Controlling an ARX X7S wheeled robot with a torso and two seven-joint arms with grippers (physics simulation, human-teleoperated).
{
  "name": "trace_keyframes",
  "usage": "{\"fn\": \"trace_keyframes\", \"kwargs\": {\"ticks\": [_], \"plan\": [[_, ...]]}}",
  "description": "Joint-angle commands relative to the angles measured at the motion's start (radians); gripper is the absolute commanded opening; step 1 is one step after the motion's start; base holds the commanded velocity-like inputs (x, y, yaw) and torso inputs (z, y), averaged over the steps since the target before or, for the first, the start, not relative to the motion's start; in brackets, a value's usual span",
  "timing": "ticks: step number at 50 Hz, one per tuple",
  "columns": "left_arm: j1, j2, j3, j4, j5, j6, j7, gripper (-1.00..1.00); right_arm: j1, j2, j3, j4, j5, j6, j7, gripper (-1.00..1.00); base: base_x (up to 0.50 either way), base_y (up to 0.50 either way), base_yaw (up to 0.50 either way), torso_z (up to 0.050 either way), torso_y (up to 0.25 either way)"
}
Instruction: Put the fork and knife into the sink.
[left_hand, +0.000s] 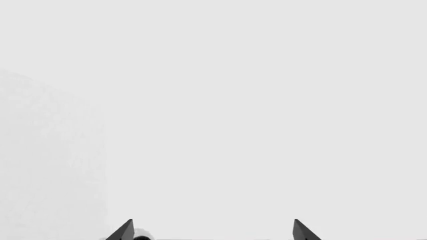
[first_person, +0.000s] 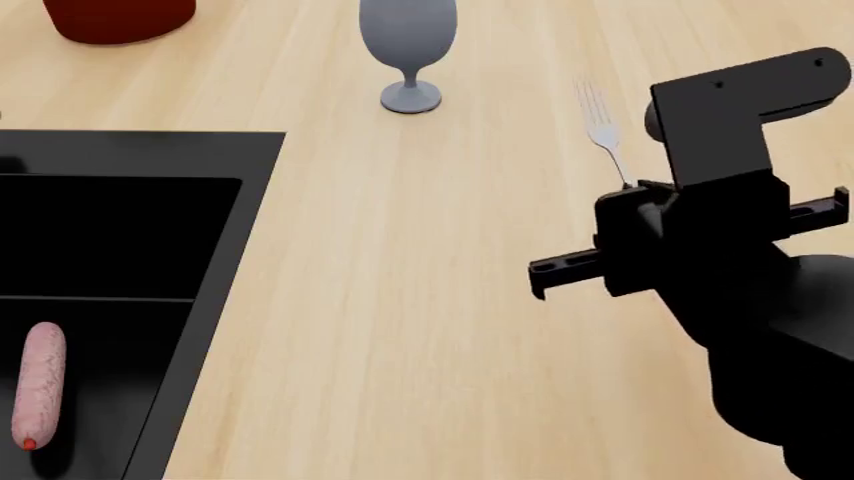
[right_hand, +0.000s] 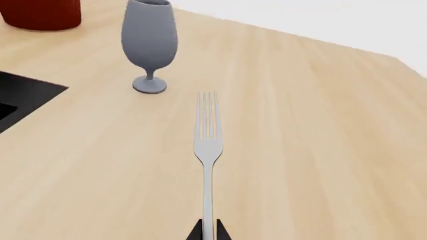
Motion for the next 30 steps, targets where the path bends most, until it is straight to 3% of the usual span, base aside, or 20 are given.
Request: {"fn": "trace_keyframes", "kwargs": {"ticks": [1,30], "plan": [[0.002,0.02,-0.018,-0.005,0.015,0.001,0.015,1.0,0.046,0.017,0.03,-0.253,0.067,0.094,0.053,-1.0,0.0,0.0,0.0,0.0,0.0],[0.02,0.058,-0.029,-0.018,-0.034,-0.013,0.033,1.0,0.072,0.005,-0.018,-0.575,0.193,0.146,0.137,-1.0,0.0,0.0,0.0,0.0,0.0]]}}
